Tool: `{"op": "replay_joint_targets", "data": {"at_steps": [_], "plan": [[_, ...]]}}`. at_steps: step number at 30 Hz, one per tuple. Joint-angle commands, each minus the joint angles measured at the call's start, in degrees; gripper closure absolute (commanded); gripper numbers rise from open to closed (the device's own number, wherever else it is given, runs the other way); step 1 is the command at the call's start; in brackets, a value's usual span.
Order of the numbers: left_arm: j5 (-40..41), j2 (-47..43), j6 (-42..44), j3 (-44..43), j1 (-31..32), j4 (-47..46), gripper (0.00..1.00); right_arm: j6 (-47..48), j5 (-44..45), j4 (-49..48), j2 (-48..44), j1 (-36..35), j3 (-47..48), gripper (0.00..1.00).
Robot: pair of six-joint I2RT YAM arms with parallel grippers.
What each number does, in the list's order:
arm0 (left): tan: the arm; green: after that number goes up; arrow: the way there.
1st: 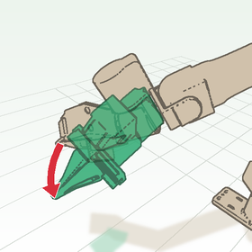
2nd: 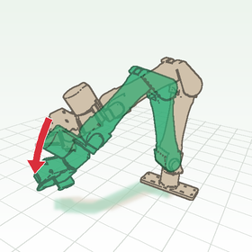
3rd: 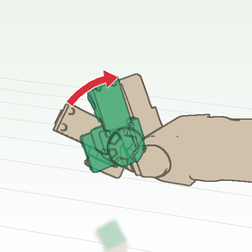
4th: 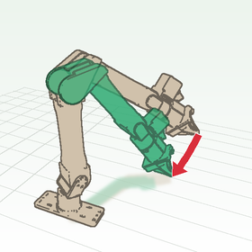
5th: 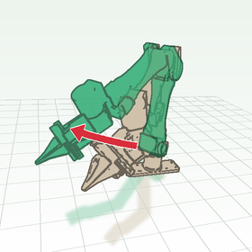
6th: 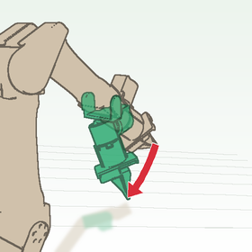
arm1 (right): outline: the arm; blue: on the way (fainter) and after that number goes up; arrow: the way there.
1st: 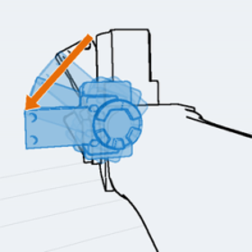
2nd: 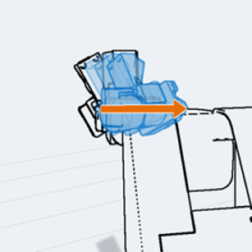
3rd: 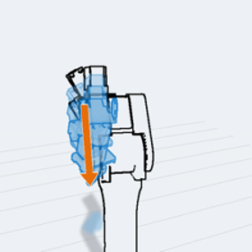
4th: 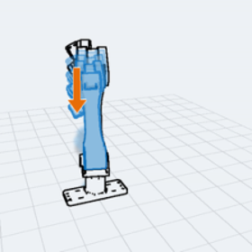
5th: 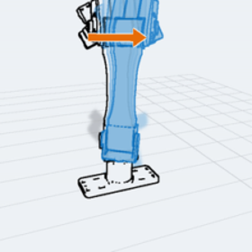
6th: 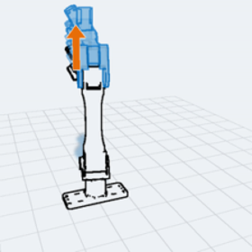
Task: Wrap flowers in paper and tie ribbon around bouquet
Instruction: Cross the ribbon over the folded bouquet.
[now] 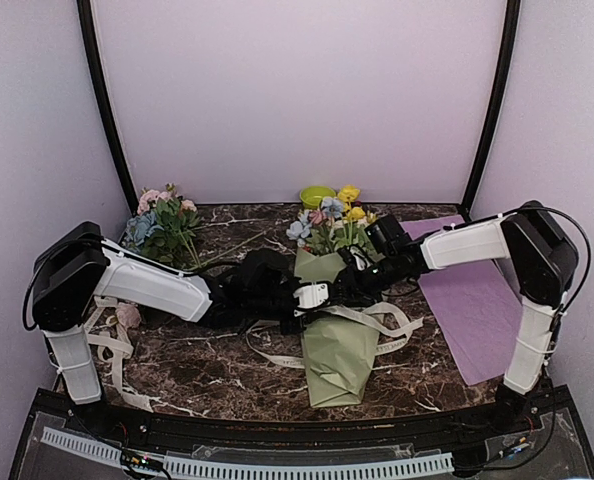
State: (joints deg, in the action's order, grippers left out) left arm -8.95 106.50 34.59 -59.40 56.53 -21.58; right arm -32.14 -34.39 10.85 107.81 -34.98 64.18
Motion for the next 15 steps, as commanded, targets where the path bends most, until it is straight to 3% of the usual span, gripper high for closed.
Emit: {"op": "replay_joint_targets", "data": {"at_steps": [1,10,15], "plan": [[-0.8,-1.58,-0.25,1.04,0.5,-0.86,0.83,-0.47,0.74,-2.15,0.78,-0.35,-0.82,0.54],[2.77,-0.34,1.2,0.05,0.51,-1.7,0.76,0.06,-0.62,-1.77,-0.54,-0.95,-0.82,0.56],[6.54,1.73,2.17,-1.73,0.51,-0.67,0.84,0.1,-1.53,-1.82,-2.22,-1.1,-1.58,0.57]]}}
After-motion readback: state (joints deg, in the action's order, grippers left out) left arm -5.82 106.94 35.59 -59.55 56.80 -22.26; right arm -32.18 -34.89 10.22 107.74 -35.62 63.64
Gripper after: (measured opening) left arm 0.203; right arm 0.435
